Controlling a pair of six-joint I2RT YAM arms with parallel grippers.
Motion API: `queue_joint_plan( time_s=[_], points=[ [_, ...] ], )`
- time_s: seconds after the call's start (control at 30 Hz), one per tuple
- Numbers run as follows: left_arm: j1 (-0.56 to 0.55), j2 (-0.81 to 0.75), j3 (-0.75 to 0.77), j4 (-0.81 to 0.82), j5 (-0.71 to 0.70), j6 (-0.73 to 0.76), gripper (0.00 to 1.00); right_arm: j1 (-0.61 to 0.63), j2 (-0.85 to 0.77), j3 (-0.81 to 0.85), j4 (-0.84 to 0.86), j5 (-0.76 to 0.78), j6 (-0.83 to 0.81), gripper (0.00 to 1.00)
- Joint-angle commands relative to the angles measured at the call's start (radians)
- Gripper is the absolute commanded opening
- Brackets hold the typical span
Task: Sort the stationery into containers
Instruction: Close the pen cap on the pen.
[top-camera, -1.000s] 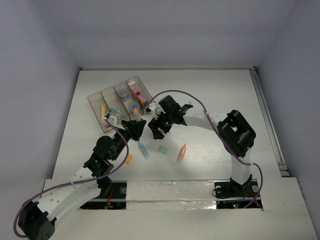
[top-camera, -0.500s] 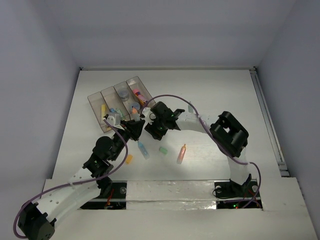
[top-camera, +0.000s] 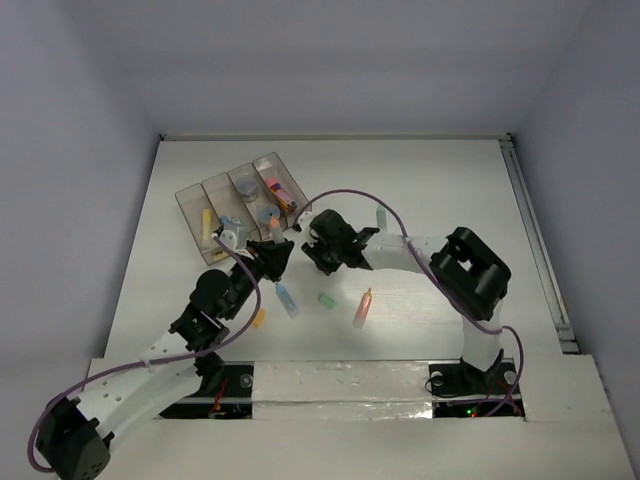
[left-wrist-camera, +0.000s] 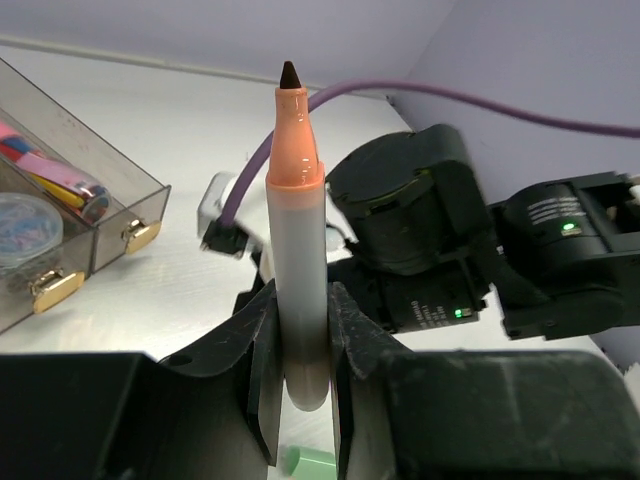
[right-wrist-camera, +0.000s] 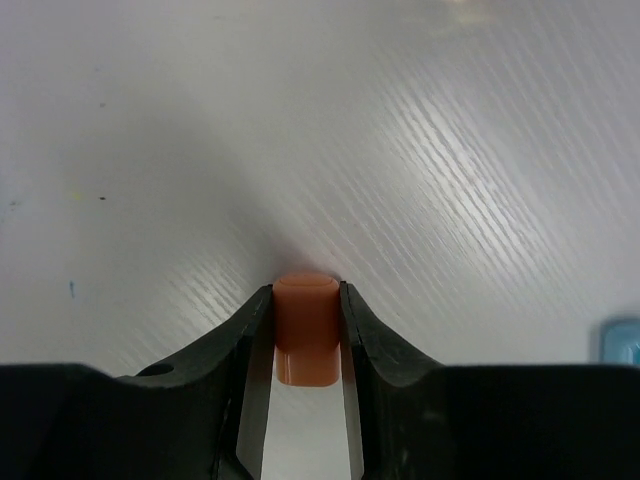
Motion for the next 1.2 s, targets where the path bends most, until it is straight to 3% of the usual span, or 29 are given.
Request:
queue_joint_plan(
  time_s=[0.0, 0.3, 0.53, 0.87, 1.17],
  points=[
    [0.005, 0.037, -0.004, 0.091, 0.063, 0.004, 0.0, -0.007, -0.11, -0.047, 0.113, 0.146, 0.109, 0.1],
    [0.005, 0.234, 0.004, 0.219, 0.239, -0.032, 0.0, -0.044, -0.387, -0.13, 0.257, 0.338, 0.455, 0.02],
    [0.005, 0.35, 0.022, 0.265, 0.302, -0.018, 0.0, -0.044, -0.429, -0.118, 0.406, 0.352, 0.65, 0.0],
    [0.005, 0.424, 0.051, 0.243, 0.295, -0.003, 0.0, -0.01, -0.412, -0.13, 0.534, 0.24, 0.745, 0.0],
    [0.005, 0.409, 0.057, 0.211, 0.259, 0.017, 0.0, 0.019, -0.392, -0.139, 0.519, 0.231, 0.748, 0.0]
  ],
)
